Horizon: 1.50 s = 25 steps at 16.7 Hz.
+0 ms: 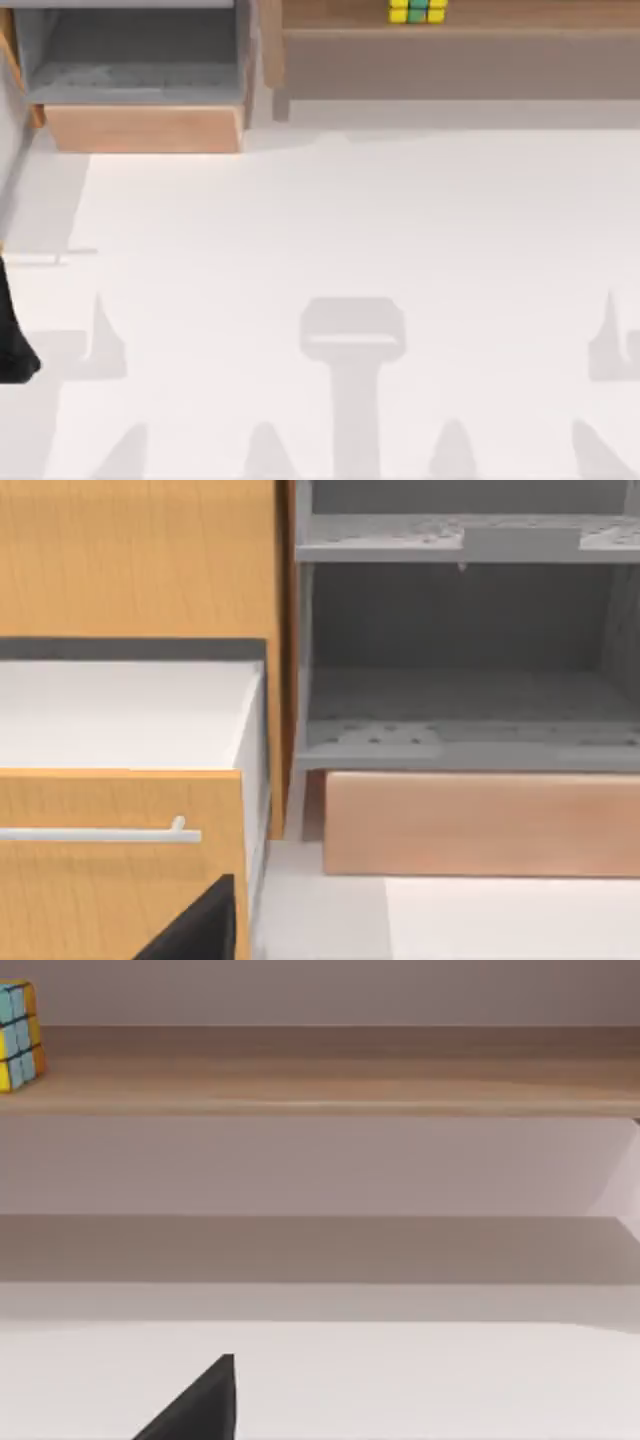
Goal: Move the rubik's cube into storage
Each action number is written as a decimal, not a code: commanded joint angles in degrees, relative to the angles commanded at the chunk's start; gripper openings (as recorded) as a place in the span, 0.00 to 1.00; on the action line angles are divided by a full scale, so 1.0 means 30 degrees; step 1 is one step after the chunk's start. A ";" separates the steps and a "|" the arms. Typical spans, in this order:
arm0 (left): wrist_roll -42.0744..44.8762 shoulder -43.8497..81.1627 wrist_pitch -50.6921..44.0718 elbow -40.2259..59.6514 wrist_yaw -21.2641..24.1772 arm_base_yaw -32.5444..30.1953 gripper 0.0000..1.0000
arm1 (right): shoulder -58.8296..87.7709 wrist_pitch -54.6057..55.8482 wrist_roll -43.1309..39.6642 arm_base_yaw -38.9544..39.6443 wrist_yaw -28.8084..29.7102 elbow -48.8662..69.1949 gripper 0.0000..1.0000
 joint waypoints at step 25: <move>0.0696 3.1959 1.1020 2.2748 -1.0325 -1.1209 1.00 | 0.0000 0.0000 0.0000 0.0000 0.0000 0.0000 1.00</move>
